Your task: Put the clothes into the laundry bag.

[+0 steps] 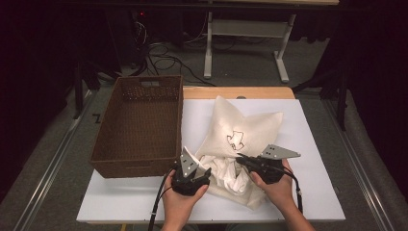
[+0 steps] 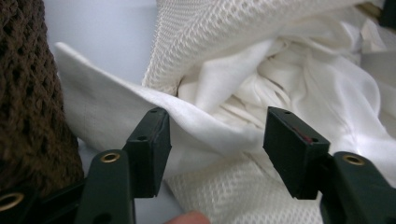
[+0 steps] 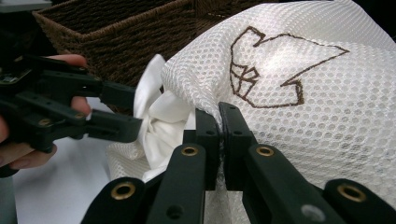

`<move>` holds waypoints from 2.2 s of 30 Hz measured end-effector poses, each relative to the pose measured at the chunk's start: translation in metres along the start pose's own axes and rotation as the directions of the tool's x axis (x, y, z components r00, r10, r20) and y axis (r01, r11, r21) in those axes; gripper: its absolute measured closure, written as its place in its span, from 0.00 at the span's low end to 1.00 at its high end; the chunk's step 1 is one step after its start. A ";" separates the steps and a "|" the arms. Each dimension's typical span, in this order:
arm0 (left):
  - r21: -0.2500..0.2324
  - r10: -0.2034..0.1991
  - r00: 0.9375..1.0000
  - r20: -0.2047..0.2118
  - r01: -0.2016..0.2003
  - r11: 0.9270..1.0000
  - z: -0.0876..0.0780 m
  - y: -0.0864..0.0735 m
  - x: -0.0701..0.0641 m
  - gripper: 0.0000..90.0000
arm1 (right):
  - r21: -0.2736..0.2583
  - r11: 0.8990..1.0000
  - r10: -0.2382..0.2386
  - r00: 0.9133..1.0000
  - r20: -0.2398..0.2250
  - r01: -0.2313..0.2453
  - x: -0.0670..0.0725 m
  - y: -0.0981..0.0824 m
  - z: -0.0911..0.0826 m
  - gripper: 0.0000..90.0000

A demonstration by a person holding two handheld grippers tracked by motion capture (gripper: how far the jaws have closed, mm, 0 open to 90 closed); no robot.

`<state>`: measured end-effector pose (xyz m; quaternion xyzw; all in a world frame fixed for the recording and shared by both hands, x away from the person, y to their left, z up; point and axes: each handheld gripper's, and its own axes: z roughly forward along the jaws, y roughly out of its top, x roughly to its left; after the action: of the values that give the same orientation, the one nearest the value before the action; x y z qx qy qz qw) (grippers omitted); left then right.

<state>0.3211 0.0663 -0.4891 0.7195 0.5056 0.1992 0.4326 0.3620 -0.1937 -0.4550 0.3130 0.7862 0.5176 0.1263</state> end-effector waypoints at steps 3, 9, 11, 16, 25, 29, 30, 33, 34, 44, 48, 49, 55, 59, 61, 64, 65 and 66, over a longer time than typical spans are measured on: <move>0.035 0.012 1.000 -0.021 -0.011 0.999 0.007 0.002 -0.001 0.72 | 0.003 1.000 -0.001 1.000 0.001 0.001 0.001 0.000 0.000 0.98; 0.049 0.055 0.996 0.070 -0.058 0.997 0.008 0.003 -0.021 0.96 | -0.001 1.000 -0.001 1.000 0.000 0.001 0.000 0.000 0.001 0.98; 0.023 0.129 0.983 0.129 -0.133 0.991 0.008 0.003 -0.038 0.96 | -0.001 1.000 -0.002 1.000 -0.001 0.002 0.001 0.001 0.001 0.98; -0.014 0.296 0.924 0.243 -0.301 0.953 0.031 0.005 -0.072 0.96 | -0.005 1.000 0.002 1.000 -0.017 -0.002 0.005 0.001 0.003 0.98; 0.019 0.151 0.971 0.188 -0.157 0.987 0.079 0.015 -0.055 0.96 | 0.015 1.000 -0.009 1.000 -0.025 0.009 0.008 0.000 0.003 0.98; 0.014 0.123 0.974 0.191 -0.128 0.992 0.072 0.018 -0.057 0.89 | 0.012 1.000 -0.011 1.000 -0.015 0.011 0.005 -0.001 0.000 0.98; -0.003 0.143 0.971 0.192 -0.145 0.989 0.066 0.018 -0.057 0.81 | 0.010 1.000 -0.005 1.000 -0.014 0.006 0.004 -0.001 -0.001 0.98; -0.024 0.165 0.957 0.239 -0.164 0.986 0.045 0.019 -0.050 0.55 | 0.008 1.000 -0.002 1.000 -0.009 0.003 0.001 -0.001 -0.003 0.98; -0.024 0.174 0.953 0.248 -0.174 0.984 0.039 0.019 -0.048 0.50 | 0.007 1.000 -0.002 1.000 -0.008 0.002 0.000 -0.001 -0.003 0.98; 0.007 0.235 0.917 0.322 -0.250 0.968 0.014 -0.007 -0.069 0.30 | 0.009 1.000 0.004 1.000 -0.009 -0.004 0.000 -0.001 0.001 0.98; 0.023 0.304 0.910 0.283 -0.324 0.946 0.031 -0.012 -0.095 0.31 | 0.014 1.000 -0.001 1.000 -0.007 0.001 0.000 -0.002 0.002 0.98; 0.028 0.315 0.917 0.243 -0.331 0.943 0.036 -0.012 -0.099 0.36 | 0.015 1.000 0.000 1.000 -0.006 0.000 0.001 -0.002 0.002 0.98; 0.015 0.264 0.940 0.218 -0.274 0.962 0.052 -0.003 -0.091 0.87 | 0.015 1.000 0.003 1.000 -0.010 -0.003 0.001 -0.004 0.000 0.98; -0.035 0.266 0.946 0.188 -0.264 0.964 0.061 0.005 -0.090 0.88 | 0.014 1.000 0.002 1.000 -0.015 -0.002 0.002 -0.004 -0.001 0.98; -0.066 0.241 0.959 0.146 -0.234 0.970 0.066 0.010 -0.087 0.88 | 0.013 1.000 -0.005 1.000 -0.013 0.005 0.004 -0.004 -0.001 0.98; -0.064 0.112 0.987 0.112 -0.105 0.992 0.077 0.014 -0.070 0.88 | 0.007 1.000 0.000 1.000 -0.006 0.000 0.004 -0.004 -0.002 0.98; -0.056 0.081 0.987 0.139 -0.074 0.996 0.078 0.014 -0.066 0.87 | 0.010 1.000 0.007 1.000 -0.002 -0.007 0.004 -0.004 -0.003 0.98; -0.046 0.084 0.983 0.163 -0.077 0.996 0.077 0.014 -0.065 0.86 | 0.009 1.000 0.001 1.000 0.000 -0.001 0.003 -0.005 -0.003 0.98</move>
<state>0.3582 -0.0259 -0.5104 0.7445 0.4346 0.1665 0.4786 0.3567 -0.1955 -0.4581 0.3141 0.7884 0.5141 0.1248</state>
